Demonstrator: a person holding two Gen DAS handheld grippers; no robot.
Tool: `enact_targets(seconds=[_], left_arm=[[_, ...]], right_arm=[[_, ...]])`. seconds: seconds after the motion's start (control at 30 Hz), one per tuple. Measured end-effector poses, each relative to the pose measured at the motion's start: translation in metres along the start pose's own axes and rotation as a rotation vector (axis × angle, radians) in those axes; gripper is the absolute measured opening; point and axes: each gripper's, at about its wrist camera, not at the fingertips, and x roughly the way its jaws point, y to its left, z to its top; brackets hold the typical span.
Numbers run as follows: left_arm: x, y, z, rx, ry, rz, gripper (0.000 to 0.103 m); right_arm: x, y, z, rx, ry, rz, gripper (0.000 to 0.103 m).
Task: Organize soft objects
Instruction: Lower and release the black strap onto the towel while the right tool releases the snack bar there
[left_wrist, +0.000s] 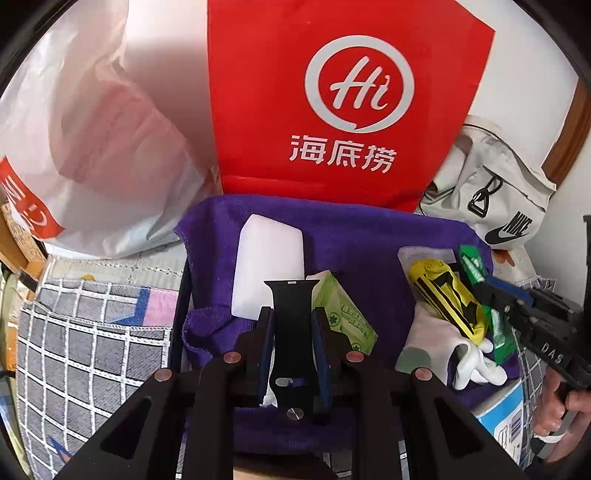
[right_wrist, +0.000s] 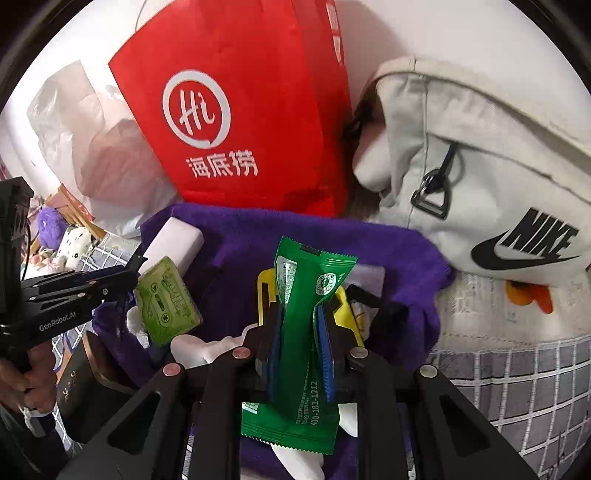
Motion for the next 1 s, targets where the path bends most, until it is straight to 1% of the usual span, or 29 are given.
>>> enact_targets(seconds=[0.2, 0.3, 0.37, 0.43, 0.47, 0.53, 0.6, 0.67, 0.73, 0.8, 0.87, 1.0], left_arm=[[0.004, -0.002, 0.0, 0.012, 0.0, -0.006, 0.02], [0.004, 0.0, 0.001, 0.006, -0.001, -0.01, 0.021], [0.004, 0.0, 0.001, 0.004, 0.002, -0.009, 0.021], [0.004, -0.001, 0.001, 0.007, 0.002, -0.008, 0.021], [0.004, -0.001, 0.001, 0.007, 0.003, -0.009, 0.023], [0.005, 0.0, 0.002, 0.001, 0.009, -0.01, 0.027], [0.003, 0.001, 0.002, -0.004, 0.006, -0.009, 0.033], [-0.001, 0.002, 0.001, -0.005, 0.001, -0.001, 0.046], [-0.008, 0.002, 0.001, 0.002, -0.012, 0.014, 0.05], [-0.015, 0.002, 0.0, 0.006, -0.016, 0.026, 0.051], [-0.022, 0.001, -0.001, 0.009, -0.02, 0.031, 0.056], [-0.038, -0.003, -0.007, 0.025, -0.026, 0.062, 0.059]], right_arm=[[0.011, 0.001, -0.002, -0.001, 0.031, -0.003, 0.022], [0.011, 0.003, -0.002, -0.004, 0.034, -0.004, 0.028], [0.012, 0.004, -0.002, -0.004, 0.036, 0.0, 0.029], [0.012, 0.004, -0.002, 0.003, 0.04, 0.009, 0.035], [0.012, 0.005, -0.002, 0.005, 0.039, 0.012, 0.037], [0.01, 0.006, -0.003, 0.007, 0.036, 0.011, 0.049], [0.007, 0.007, -0.003, 0.001, 0.029, 0.006, 0.052], [0.004, 0.01, -0.002, -0.009, 0.026, -0.009, 0.056], [-0.001, 0.012, -0.001, -0.017, 0.016, -0.039, 0.065], [-0.007, 0.013, -0.001, -0.014, 0.012, -0.054, 0.067], [-0.012, 0.013, -0.001, -0.009, 0.018, -0.039, 0.067], [-0.026, 0.017, -0.006, 0.019, 0.016, -0.042, 0.067]])
